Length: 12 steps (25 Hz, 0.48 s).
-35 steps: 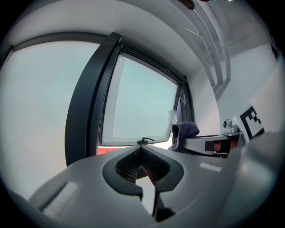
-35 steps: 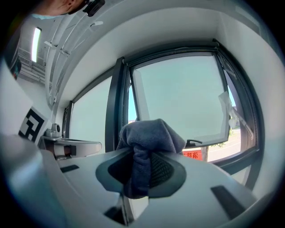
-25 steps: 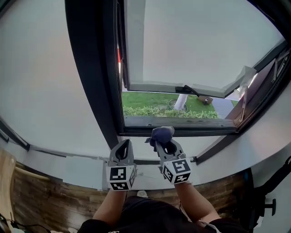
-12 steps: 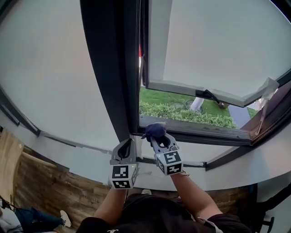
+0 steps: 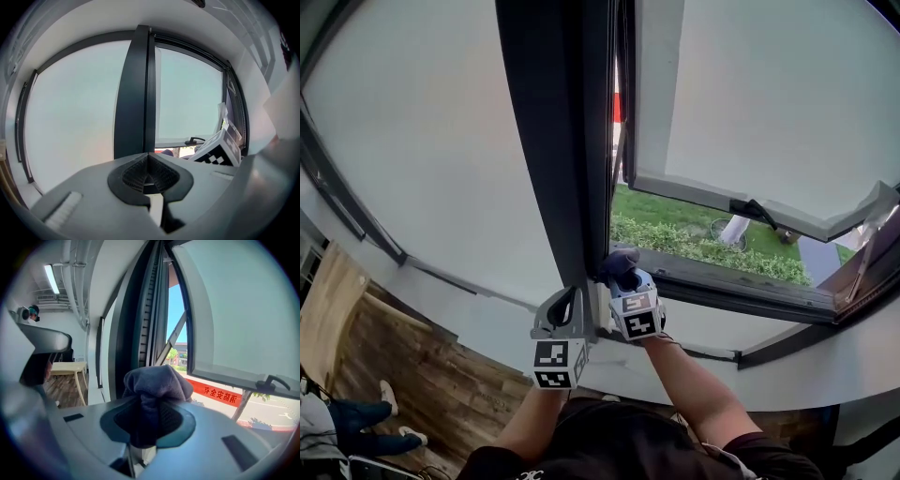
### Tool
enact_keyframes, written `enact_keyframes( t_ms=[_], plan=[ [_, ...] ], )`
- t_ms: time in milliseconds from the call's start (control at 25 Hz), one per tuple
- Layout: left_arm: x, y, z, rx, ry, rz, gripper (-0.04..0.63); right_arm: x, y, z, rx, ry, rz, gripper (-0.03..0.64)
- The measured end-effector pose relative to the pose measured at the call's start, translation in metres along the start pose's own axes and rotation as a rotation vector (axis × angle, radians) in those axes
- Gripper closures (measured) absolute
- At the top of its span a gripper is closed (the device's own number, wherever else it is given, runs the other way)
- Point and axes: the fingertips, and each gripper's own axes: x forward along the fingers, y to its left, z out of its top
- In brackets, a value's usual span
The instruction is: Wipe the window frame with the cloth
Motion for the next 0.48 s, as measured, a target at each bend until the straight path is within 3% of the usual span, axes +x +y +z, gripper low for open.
enact_keyframes(
  t_ms=[160,280,480],
  plan=[
    [-0.001,0.005,-0.01,-0.005,0.023,0.004,0.588,0.016,-0.008,-0.009,0.013,0.113,-0.073,0.54],
    [0.001,0.011,-0.013,-0.014,0.034,0.008,0.588,0.025,-0.007,-0.007,-0.041,0.142,-0.117,0.54],
    [0.007,0.022,-0.019,-0.029,0.041,0.024,0.588,0.031,-0.005,-0.006,-0.09,0.133,-0.074,0.541]
  ],
)
